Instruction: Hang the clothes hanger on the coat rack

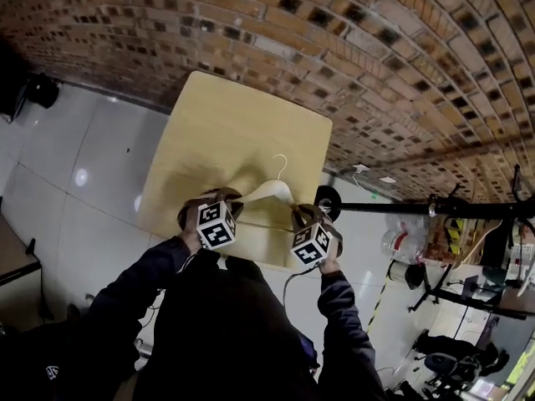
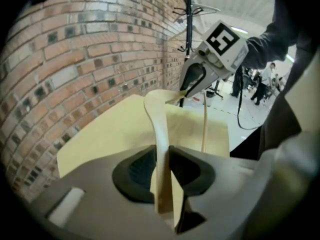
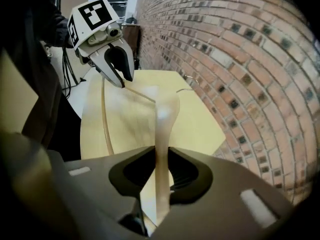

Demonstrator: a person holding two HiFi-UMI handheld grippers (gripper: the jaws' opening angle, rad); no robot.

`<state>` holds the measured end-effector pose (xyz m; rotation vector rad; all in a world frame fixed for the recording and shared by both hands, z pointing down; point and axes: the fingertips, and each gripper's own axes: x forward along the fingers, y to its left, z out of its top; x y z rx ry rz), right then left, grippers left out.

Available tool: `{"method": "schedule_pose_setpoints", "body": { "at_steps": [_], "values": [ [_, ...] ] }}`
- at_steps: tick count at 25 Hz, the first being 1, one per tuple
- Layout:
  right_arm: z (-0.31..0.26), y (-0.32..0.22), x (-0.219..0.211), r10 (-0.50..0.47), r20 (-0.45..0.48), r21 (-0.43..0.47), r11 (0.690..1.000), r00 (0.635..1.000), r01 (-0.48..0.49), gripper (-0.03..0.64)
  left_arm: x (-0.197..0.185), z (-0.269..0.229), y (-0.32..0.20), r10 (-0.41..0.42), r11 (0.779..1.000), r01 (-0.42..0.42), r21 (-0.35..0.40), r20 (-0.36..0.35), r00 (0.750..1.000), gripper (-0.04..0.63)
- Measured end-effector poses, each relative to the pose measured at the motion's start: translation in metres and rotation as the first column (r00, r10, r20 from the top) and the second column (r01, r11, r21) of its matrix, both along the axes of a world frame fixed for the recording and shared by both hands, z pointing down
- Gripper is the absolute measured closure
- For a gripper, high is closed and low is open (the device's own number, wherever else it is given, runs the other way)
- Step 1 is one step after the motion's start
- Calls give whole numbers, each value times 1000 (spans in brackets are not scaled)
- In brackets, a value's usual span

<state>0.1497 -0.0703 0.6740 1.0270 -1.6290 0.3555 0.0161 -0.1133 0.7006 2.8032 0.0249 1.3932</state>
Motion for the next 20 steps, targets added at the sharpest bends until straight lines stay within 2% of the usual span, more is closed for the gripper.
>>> {"method": "schedule_pose_setpoints", "body": {
  "at_steps": [4,8,13,16,20],
  "values": [
    [-51,21,29,167,-75,116,981,983,-158,528,39,-47,-5,161,981,-153,117,-62,985,509],
    [-92,70,72,338,-145,194,931,930,-308,528,98,-82,20,331,933,-308,189,-108,937,509],
    [-131,134,105,517,-184,272,844,836,-462,528,153,-119,63,515,843,-470,261,-142,845,509],
    [-156,174,125,594,-197,315,792,780,-523,528,188,-142,93,594,789,-534,302,-157,789,509],
    [-203,211,161,691,-213,411,705,691,-578,528,240,-193,121,688,703,-585,403,-179,703,509]
  ]
}}
